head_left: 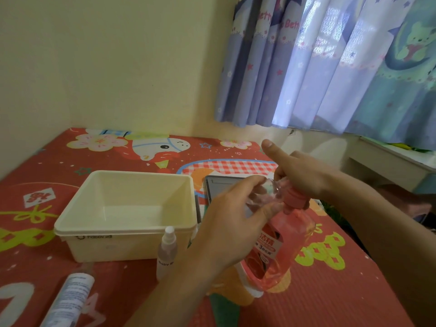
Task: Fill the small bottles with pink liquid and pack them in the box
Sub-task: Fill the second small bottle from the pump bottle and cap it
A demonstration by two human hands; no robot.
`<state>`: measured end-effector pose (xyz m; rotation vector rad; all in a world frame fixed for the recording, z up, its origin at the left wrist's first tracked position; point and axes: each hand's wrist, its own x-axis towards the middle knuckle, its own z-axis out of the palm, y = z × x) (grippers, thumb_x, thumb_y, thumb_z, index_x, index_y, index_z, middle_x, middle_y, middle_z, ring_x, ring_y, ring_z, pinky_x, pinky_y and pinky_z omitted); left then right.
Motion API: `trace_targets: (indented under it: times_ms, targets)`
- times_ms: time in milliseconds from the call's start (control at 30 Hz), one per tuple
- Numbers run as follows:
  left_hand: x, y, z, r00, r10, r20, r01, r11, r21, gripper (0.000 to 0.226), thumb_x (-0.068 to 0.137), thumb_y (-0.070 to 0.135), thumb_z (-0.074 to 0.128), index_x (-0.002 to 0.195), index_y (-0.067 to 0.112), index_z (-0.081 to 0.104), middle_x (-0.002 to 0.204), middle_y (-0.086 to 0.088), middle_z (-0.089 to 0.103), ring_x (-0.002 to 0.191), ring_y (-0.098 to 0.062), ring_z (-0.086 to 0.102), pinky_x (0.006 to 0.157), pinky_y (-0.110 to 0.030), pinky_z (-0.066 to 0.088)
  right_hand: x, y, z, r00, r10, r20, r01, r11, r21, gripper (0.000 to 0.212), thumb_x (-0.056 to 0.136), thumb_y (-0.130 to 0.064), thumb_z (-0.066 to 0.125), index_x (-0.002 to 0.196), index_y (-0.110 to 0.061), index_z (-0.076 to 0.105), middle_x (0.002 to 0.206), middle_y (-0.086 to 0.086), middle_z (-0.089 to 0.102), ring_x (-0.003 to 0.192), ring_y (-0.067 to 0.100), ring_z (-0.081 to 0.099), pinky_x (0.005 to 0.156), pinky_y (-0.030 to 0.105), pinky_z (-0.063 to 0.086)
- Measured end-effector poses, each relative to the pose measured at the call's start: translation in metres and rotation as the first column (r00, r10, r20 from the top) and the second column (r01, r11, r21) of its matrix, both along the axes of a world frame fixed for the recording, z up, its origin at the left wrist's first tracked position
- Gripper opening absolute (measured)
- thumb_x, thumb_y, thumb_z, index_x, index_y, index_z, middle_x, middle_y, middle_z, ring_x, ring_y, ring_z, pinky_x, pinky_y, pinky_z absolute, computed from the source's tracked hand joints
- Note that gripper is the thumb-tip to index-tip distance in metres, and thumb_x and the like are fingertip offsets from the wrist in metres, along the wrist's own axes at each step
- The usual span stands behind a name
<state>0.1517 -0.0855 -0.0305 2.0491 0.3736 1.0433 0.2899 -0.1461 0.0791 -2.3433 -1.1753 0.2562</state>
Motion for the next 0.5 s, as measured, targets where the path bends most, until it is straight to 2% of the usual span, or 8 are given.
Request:
trace_targets:
  times_ms: [67,133,200,233,300,367,433,500]
  targets:
    - [0.000,-0.001,0.000,1.000,-0.001,0.003,0.001,1.000,0.003,0.052,0.089,0.058,0.064,0.134,0.035,0.055,0.114,0.028,0.063,0.109,0.016,0.053,0.083,0.002,0.038,0.001,0.000,0.004,0.999,0.008,-0.033,-0.009,0.999,-0.046,0.090,0.080,-0.086,0.021,0.070,-0.010,0.069,0.042,-0.009,0.061,0.052,0.013,0.058,0.056,0.028,0.042]
    - [-0.001,-0.002,0.002,1.000,0.003,0.012,-0.003,1.000,0.002,0.051,0.089,0.059,0.063,0.134,0.039,0.053,0.109,0.037,0.058,0.109,0.022,0.049,0.084,0.004,0.035,0.001,-0.002,0.013,0.995,0.008,-0.103,-0.018,0.995,-0.099,0.099,0.069,-0.093,0.022,0.081,-0.008,0.072,0.043,-0.007,0.061,0.047,0.015,0.062,0.052,0.030,0.052]
    - [-0.001,-0.002,0.004,1.000,0.011,0.025,-0.011,1.000,-0.001,0.048,0.088,0.059,0.062,0.132,0.043,0.050,0.107,0.040,0.057,0.108,0.023,0.050,0.085,0.004,0.034,0.000,-0.004,0.019,0.985,0.008,-0.172,-0.028,0.993,-0.117,0.106,0.059,-0.098,0.024,0.084,-0.007,0.074,0.049,-0.003,0.063,0.060,0.028,0.070,0.050,0.037,0.058]
    - [0.000,-0.002,0.004,0.999,0.013,0.034,-0.013,1.000,-0.003,0.048,0.088,0.059,0.062,0.131,0.043,0.049,0.107,0.039,0.058,0.108,0.022,0.050,0.086,0.004,0.034,0.000,-0.004,0.018,0.986,0.001,-0.169,-0.019,0.994,-0.107,0.105,0.058,-0.098,0.023,0.082,-0.009,0.074,0.049,-0.003,0.064,0.064,0.030,0.070,0.050,0.037,0.057]
    - [0.001,-0.001,0.002,0.999,0.011,0.040,-0.011,1.000,-0.004,0.050,0.088,0.058,0.062,0.133,0.039,0.052,0.109,0.040,0.056,0.108,0.025,0.048,0.086,0.004,0.033,0.000,-0.003,0.011,0.997,-0.020,-0.072,0.016,0.998,-0.053,0.097,0.065,-0.095,0.020,0.078,-0.013,0.070,0.052,-0.004,0.066,0.065,0.020,0.063,0.059,0.030,0.047]
    - [0.001,-0.001,0.000,0.999,0.000,0.032,0.000,1.000,0.005,0.055,0.088,0.058,0.062,0.137,0.035,0.053,0.116,0.035,0.055,0.108,0.027,0.046,0.087,0.004,0.033,0.002,0.000,0.002,1.000,-0.017,0.012,0.017,1.000,-0.005,0.093,0.074,-0.090,0.018,0.078,-0.012,0.068,0.066,-0.001,0.065,0.069,0.013,0.058,0.064,0.029,0.037]
    - [0.000,0.000,-0.001,1.000,-0.009,0.026,0.009,1.000,0.002,0.055,0.088,0.057,0.063,0.137,0.033,0.054,0.117,0.031,0.059,0.108,0.023,0.049,0.087,0.004,0.034,0.004,0.001,-0.002,0.999,-0.009,0.032,0.009,1.000,0.007,0.091,0.079,-0.087,0.018,0.074,-0.011,0.069,0.067,0.001,0.064,0.067,0.015,0.058,0.061,0.028,0.036]
    - [0.000,0.000,-0.001,1.000,-0.006,0.021,0.006,1.000,0.008,0.053,0.089,0.056,0.064,0.136,0.032,0.055,0.109,0.034,0.058,0.107,0.023,0.049,0.085,0.004,0.034,0.003,0.000,0.000,1.000,-0.018,0.015,0.018,1.000,-0.008,0.091,0.079,-0.087,0.018,0.072,-0.012,0.069,0.062,0.000,0.065,0.066,0.016,0.060,0.058,0.027,0.037]
